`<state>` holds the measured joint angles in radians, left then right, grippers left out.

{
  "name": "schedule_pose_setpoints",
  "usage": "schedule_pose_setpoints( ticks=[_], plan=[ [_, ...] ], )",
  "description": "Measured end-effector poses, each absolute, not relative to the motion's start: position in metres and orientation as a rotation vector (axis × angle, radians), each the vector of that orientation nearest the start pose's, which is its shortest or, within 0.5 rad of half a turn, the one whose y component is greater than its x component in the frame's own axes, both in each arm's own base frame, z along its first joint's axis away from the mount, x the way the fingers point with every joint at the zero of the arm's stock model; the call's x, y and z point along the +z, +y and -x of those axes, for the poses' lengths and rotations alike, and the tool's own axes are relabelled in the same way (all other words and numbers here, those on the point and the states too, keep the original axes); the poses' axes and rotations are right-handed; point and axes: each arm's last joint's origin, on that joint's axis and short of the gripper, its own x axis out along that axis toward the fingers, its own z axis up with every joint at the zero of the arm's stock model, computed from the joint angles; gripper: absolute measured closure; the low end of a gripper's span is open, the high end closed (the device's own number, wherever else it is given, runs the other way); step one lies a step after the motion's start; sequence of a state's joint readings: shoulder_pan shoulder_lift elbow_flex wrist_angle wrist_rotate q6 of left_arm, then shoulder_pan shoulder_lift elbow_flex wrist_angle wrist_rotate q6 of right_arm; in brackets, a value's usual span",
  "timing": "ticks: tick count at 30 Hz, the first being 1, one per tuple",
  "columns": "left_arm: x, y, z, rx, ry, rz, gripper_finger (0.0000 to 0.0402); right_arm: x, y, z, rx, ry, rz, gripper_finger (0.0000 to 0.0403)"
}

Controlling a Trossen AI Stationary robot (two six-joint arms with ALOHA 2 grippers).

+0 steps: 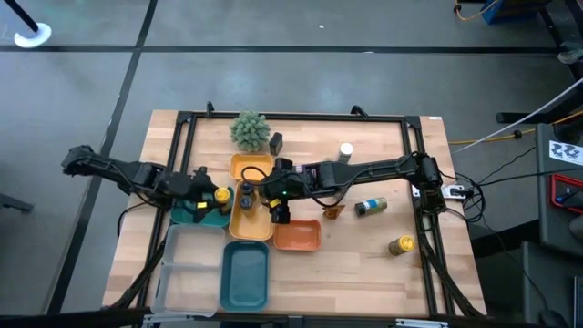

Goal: Sort spices by type
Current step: Put the yellow seasoning bottle into the green bin

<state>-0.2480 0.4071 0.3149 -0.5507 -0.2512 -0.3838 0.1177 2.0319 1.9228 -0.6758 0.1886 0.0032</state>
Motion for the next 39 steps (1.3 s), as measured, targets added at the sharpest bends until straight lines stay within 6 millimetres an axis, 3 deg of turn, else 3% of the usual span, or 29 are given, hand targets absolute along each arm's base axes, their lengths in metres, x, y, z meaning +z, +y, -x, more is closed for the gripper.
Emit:
schedule_pose_setpoints(
  ticks=[14, 39],
  plan=[
    [0.177, -0.02, -0.112, 0.158, 0.722, 0.171, 0.0211, 0.305, 0.048, -0.453, -0.069, 0.776, 0.117, 0.0091],
    [0.173, -0.021, -0.114, 0.184, 0.759, 0.183, 0.021, 0.305, 0.048, -0.453, -0.069, 0.776, 0.117, 0.0091]
  ],
)
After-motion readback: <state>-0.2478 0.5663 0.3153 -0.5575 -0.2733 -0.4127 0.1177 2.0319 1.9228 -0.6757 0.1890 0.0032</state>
